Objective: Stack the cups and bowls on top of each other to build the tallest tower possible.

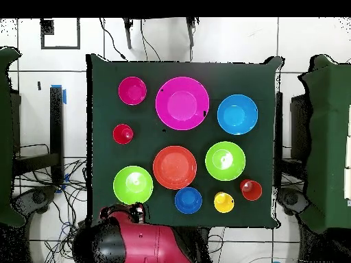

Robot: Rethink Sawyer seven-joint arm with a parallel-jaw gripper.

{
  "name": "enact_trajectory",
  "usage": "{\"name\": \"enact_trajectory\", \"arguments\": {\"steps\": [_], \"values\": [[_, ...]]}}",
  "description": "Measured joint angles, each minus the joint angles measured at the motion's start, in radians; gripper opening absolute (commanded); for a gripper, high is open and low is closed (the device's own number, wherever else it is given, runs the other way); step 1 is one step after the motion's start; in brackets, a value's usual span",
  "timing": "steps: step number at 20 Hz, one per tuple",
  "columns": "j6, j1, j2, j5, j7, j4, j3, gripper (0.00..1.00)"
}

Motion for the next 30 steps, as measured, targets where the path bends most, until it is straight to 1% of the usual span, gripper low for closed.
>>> {"name": "enact_trajectory", "arguments": {"steps": [3, 4, 9, 16, 17, 22, 23, 25, 27, 29, 30], "values": [[-0.058, -0.001, 0.029, 0.016, 0.002, 0.04, 0.008, 1.0], [-0.091, -0.001, 0.047, 0.02, 0.003, 0.061, 0.012, 1.0], [-0.183, 0.0, 0.113, 0.022, 0.016, 0.122, 0.018, 1.0], [-0.31, 0.003, 0.242, 0.012, 0.045, 0.19, 0.02, 1.0], [-0.342, 0.011, 0.286, -0.003, 0.052, 0.197, 0.018, 1.0], [-0.461, 0.051, 0.432, -0.055, 0.071, 0.2, -0.004, 1.0], [-0.519, 0.063, 0.493, -0.077, 0.081, 0.199, -0.01, 1.0], [-0.566, 0.069, 0.542, -0.092, 0.089, 0.199, -0.014, 1.0], [-0.627, 0.073, 0.608, -0.11, 0.1, 0.198, -0.015, 1.0], [-0.707, 0.073, 0.701, -0.136, 0.12, 0.198, -0.015, 1.0], [-0.73, 0.073, 0.729, -0.144, 0.127, 0.198, -0.016, 1.0]]}}
